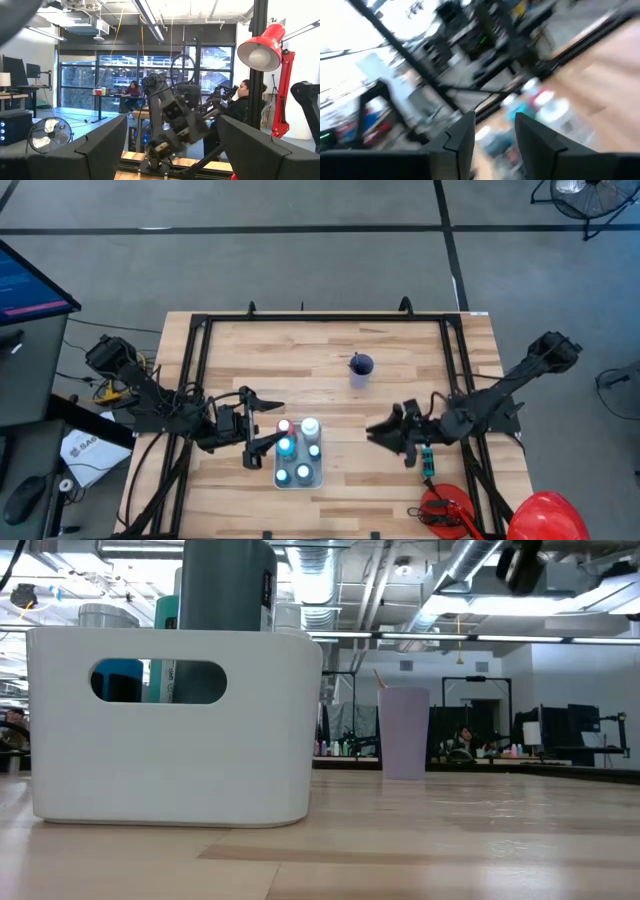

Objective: Pick & Place Paint Supplies
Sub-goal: Put the black and green paint bottle into the white bin

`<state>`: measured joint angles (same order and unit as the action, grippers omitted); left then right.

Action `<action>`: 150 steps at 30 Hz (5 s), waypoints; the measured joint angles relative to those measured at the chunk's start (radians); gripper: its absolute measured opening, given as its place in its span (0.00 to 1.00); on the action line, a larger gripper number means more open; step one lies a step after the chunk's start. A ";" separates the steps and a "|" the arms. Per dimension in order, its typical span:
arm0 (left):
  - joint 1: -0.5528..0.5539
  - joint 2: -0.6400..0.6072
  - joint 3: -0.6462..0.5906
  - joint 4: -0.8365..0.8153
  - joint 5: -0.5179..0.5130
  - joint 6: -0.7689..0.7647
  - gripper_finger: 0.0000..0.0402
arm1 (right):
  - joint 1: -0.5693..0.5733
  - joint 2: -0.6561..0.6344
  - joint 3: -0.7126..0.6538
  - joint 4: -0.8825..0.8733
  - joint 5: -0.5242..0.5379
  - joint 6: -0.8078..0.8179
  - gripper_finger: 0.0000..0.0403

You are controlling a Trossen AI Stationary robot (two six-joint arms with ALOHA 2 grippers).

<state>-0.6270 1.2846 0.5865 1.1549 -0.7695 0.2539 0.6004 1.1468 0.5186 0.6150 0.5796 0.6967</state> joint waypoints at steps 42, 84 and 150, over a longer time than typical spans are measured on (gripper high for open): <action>0.000 0.000 0.000 -0.003 0.051 -0.027 0.74 | 0.262 0.249 0.284 -1.508 -0.741 1.468 0.43; 0.000 0.000 0.000 -0.003 0.049 -0.024 0.74 | 0.189 0.460 0.261 -1.405 -0.690 1.230 0.60; 0.233 0.004 0.057 -0.356 0.634 -0.389 0.74 | 0.101 0.429 0.833 -0.917 0.284 -0.150 0.30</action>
<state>-0.3938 1.2887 0.6435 0.7993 -0.1356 -0.1351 0.7015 1.5757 1.3514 -0.3023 0.8635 0.5465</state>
